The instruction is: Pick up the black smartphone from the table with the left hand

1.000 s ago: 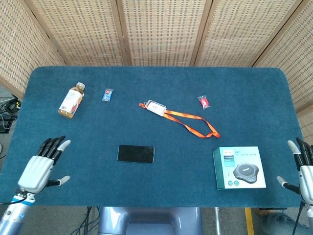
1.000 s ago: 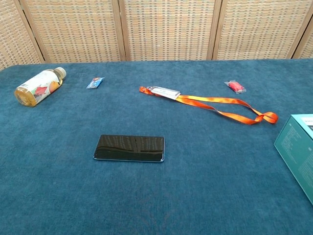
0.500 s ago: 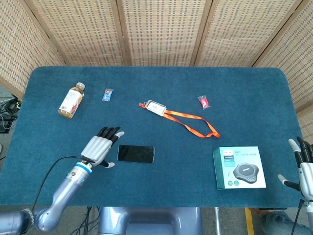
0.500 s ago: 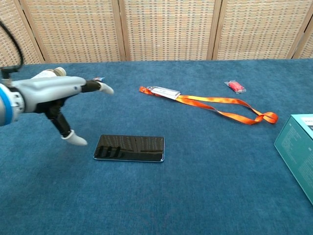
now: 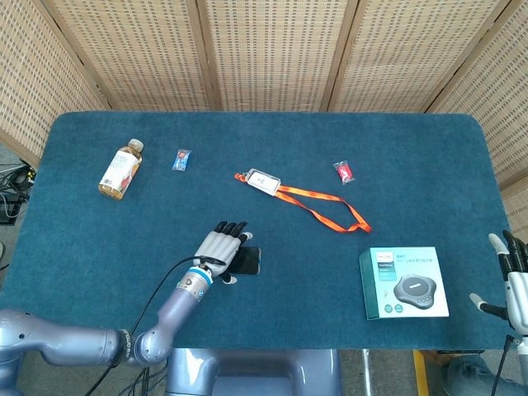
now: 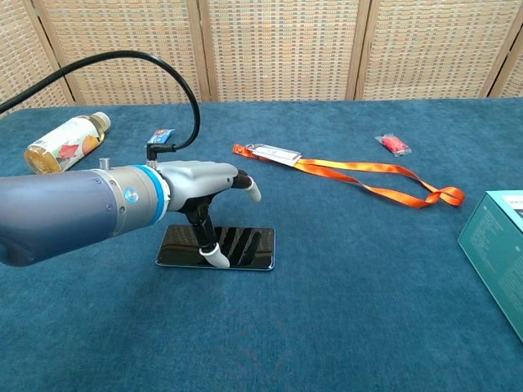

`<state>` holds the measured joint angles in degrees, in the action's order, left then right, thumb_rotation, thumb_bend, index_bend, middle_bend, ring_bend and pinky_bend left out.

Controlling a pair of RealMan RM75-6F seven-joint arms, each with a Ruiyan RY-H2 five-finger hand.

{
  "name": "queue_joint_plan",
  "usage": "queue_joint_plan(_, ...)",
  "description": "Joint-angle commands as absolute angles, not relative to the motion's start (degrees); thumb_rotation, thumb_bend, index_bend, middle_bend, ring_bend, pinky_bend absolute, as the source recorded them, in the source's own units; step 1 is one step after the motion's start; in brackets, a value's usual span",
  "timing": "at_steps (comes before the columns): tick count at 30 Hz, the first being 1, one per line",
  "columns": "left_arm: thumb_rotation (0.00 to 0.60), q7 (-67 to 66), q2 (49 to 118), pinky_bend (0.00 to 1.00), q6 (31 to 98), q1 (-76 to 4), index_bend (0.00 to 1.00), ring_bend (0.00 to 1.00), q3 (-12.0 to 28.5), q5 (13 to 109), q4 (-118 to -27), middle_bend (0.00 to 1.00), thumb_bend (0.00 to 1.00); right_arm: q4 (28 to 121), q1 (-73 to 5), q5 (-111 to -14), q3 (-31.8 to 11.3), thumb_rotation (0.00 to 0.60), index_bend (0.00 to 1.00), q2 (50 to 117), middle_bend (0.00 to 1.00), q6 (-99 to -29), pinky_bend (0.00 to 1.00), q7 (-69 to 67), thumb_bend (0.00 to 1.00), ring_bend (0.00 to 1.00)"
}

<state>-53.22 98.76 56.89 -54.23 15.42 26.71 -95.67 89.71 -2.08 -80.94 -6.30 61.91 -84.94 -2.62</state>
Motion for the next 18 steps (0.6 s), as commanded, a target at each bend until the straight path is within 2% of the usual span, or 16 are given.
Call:
queue_joint_plan(1, 0.6, -53.52, 99.93, 0.0, 57.67, -55.46, 0.19, 0.0, 15.14, 25.12, -94.49, 0.0, 0.05, 89.61, -2.03, -80.94, -6.27, 0.6, 0.0, 61.85, 0.0, -84.95, 0.0, -2.9, 0.0, 0.0)
queue_joint_plan(18, 0.6, -51.46, 104.87, 0.0, 58.68, -58.37, 0.21, 0.0, 13.88, 21.08, -87.9, 0.0, 0.05, 88.97, -2.14, -80.38, -6.44, 0.6, 0.0, 61.4, 0.0, -84.21, 0.0, -4.9, 0.0, 0.0)
